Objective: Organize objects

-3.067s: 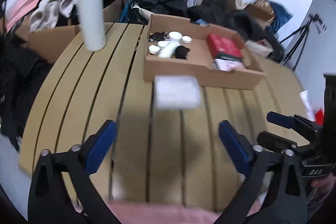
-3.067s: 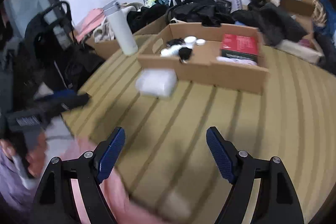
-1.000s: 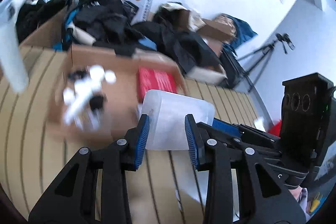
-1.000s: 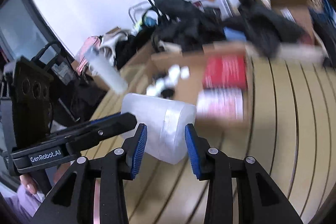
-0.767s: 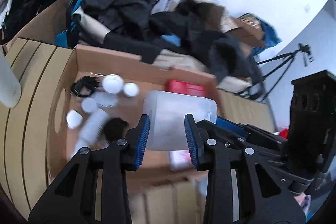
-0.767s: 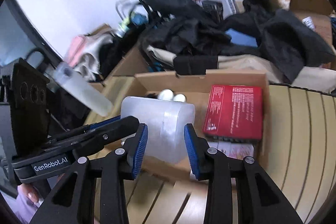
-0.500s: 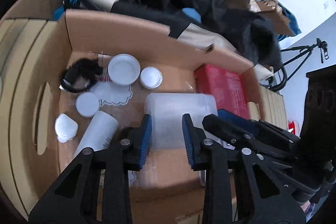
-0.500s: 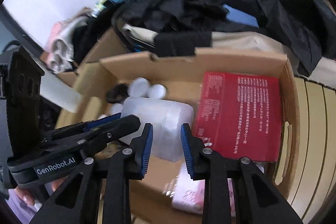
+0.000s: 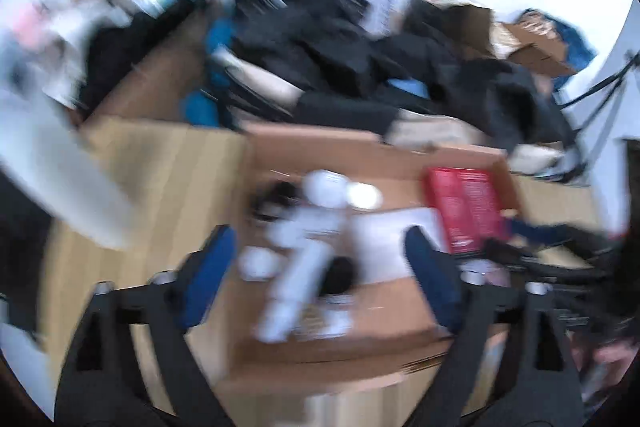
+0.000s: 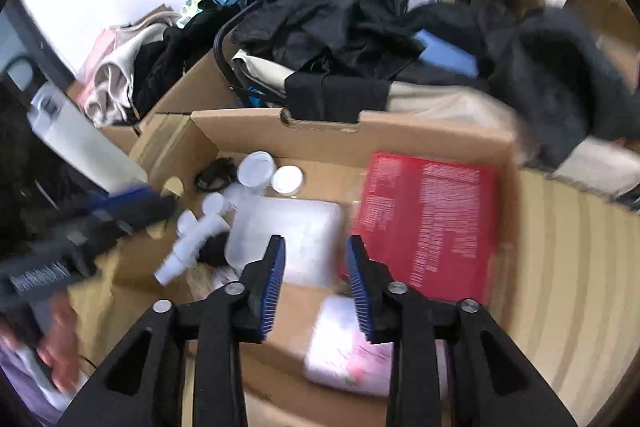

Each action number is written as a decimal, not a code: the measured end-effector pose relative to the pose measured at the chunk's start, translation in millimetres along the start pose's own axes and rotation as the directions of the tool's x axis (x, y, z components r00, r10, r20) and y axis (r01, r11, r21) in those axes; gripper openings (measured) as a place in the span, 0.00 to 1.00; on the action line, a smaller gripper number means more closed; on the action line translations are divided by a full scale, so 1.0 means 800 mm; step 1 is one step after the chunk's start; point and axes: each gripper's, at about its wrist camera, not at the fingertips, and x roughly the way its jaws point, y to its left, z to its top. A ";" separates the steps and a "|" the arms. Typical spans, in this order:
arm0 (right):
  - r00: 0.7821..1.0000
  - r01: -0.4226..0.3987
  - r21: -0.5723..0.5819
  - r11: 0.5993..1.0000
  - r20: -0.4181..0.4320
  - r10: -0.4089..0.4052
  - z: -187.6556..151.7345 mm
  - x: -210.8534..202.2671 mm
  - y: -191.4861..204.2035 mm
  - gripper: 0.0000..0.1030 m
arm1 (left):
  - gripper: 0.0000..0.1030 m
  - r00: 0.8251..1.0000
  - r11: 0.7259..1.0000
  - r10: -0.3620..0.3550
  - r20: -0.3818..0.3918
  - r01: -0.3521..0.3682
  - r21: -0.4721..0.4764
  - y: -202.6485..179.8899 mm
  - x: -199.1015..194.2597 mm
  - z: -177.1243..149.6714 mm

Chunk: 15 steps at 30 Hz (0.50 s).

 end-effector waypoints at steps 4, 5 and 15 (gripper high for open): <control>0.998 0.051 -0.035 0.998 0.045 -0.050 -0.011 -0.053 -0.002 0.81 | 1.00 0.989 0.986 0.144 0.044 -0.147 0.075 0.005 -0.047 -0.016; 0.996 0.067 -0.038 0.997 0.054 -0.065 -0.014 -0.067 -0.003 0.81 | 1.00 0.984 0.981 0.171 0.053 -0.175 0.087 0.006 -0.061 -0.020; 0.986 0.129 0.005 0.992 0.107 -0.129 -0.077 -0.190 0.005 0.81 | 1.00 0.976 0.974 0.188 0.108 -0.200 0.103 -0.011 -0.184 -0.079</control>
